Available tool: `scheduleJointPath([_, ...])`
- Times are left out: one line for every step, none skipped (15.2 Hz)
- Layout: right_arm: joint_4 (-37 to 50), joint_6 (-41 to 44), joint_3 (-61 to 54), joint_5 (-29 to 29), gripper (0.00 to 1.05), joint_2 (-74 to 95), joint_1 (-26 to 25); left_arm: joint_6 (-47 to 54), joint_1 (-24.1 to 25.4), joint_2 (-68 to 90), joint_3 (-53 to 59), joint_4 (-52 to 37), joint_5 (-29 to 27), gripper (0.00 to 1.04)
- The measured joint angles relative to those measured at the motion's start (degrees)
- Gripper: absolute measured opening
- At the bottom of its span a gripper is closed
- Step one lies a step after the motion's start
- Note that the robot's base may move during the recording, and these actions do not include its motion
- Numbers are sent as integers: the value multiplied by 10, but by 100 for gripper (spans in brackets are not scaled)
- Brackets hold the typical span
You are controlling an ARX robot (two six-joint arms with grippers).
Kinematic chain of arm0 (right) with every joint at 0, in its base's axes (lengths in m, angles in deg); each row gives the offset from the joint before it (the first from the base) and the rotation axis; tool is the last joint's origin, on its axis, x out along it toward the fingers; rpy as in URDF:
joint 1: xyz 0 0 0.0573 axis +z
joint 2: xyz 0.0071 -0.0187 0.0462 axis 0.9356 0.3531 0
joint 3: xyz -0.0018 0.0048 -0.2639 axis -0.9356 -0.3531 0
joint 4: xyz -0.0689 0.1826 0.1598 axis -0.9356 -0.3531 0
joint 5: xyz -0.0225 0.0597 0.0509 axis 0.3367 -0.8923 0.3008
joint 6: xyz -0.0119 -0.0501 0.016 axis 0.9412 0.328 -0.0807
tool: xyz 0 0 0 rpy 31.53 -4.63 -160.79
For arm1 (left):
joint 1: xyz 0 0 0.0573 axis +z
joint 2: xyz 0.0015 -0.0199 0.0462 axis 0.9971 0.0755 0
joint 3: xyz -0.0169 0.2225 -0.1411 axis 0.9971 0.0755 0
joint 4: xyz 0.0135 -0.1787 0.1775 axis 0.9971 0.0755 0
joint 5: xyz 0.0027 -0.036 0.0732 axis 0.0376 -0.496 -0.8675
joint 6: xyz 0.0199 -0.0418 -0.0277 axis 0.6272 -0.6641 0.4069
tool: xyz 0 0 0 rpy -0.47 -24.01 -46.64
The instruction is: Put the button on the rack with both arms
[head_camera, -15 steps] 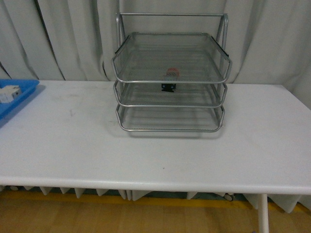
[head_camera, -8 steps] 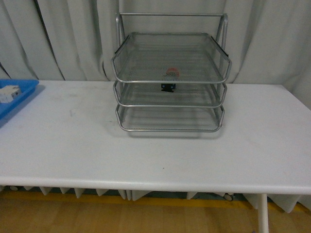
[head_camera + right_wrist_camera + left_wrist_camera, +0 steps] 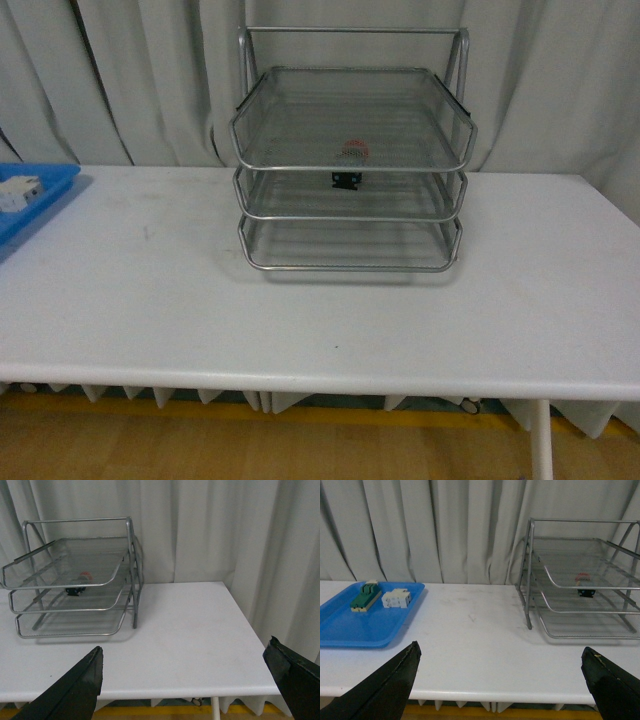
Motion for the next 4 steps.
scheduleJointPath([0,0,0,0,98,0,0,0,0,0,0,0,0,98])
scheduleJointPath([0,0,0,0,98,0,0,0,0,0,0,0,0,98])
scheduleJointPath([0,0,0,0,98,0,0,0,0,0,0,0,0,98])
scheduleJointPath([0,0,0,0,98,0,0,0,0,0,0,0,0,98])
